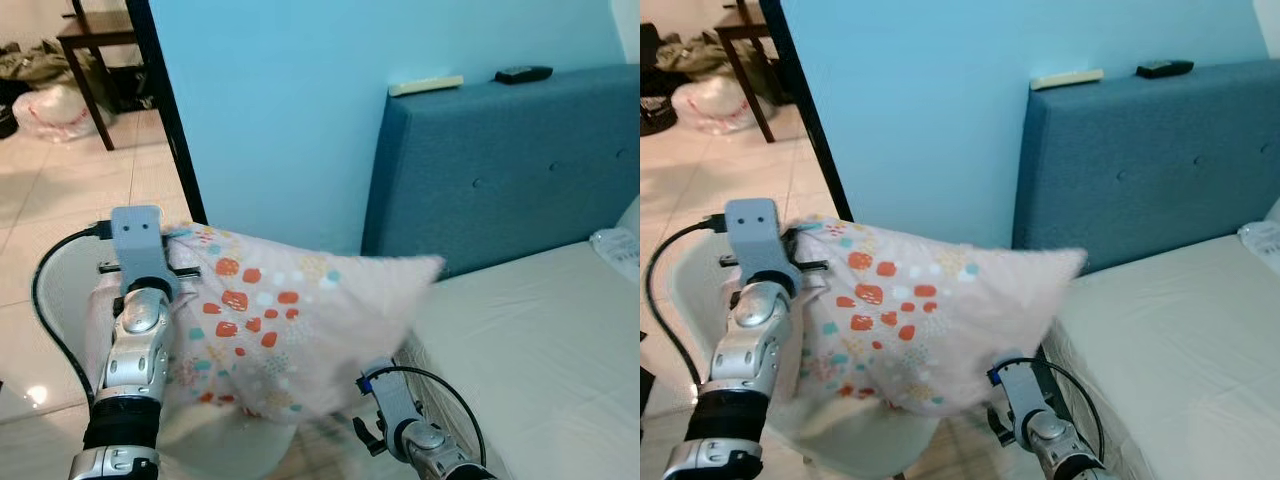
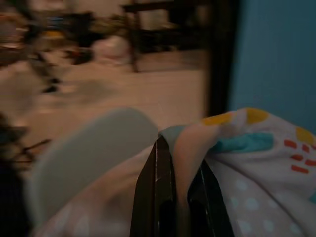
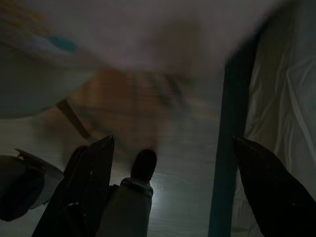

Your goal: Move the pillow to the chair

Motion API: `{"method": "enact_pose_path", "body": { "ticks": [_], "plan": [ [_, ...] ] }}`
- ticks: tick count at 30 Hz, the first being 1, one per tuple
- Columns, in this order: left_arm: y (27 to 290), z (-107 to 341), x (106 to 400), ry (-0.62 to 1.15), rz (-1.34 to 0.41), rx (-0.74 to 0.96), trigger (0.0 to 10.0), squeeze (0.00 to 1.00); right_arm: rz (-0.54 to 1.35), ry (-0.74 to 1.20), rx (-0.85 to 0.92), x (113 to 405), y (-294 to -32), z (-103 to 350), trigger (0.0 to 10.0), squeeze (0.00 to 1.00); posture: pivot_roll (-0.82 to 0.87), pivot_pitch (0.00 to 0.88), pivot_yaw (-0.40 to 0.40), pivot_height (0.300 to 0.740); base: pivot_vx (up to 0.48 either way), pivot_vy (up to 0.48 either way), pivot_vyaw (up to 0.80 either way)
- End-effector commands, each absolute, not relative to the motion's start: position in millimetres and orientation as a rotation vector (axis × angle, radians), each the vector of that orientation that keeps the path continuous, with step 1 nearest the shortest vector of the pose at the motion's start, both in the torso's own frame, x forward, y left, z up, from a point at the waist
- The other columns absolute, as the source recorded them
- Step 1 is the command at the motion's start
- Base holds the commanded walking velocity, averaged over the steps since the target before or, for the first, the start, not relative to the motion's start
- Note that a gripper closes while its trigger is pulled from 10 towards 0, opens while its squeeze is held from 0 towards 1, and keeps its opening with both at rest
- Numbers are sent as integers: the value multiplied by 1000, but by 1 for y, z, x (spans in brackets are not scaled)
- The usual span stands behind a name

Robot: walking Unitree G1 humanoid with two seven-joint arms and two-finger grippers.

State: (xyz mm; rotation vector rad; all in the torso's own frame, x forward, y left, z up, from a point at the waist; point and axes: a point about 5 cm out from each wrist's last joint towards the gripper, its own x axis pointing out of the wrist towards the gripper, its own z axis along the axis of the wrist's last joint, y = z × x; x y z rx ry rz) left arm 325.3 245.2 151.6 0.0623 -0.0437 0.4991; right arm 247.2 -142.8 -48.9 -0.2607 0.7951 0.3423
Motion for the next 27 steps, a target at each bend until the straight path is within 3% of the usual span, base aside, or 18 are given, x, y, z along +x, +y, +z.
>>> {"method": "enact_pose_path", "body": {
  "ticks": [1,3,7,18,27],
  "plan": [
    [266,172,323,-114,609,90,10000,0,344,812,-249,243,-142,-52,10000,0,-44,56,-13,740,0,0,0],
    [283,170,320,-94,696,100,10000,0,350,814,-241,242,-141,-52,10000,0,-46,58,-12,740,0,0,0],
    [291,158,319,-34,749,62,10000,0,370,811,-227,242,-136,-52,10000,0,-51,64,-6,740,0,0,0],
    [261,104,318,126,660,22,10000,0,364,824,-198,244,-133,-52,10000,0,-60,90,5,716,0,0,0],
    [303,87,291,158,866,61,10000,0,469,818,-151,239,-118,-53,10000,0,-51,107,0,661,0,0,0]
  ]
}}
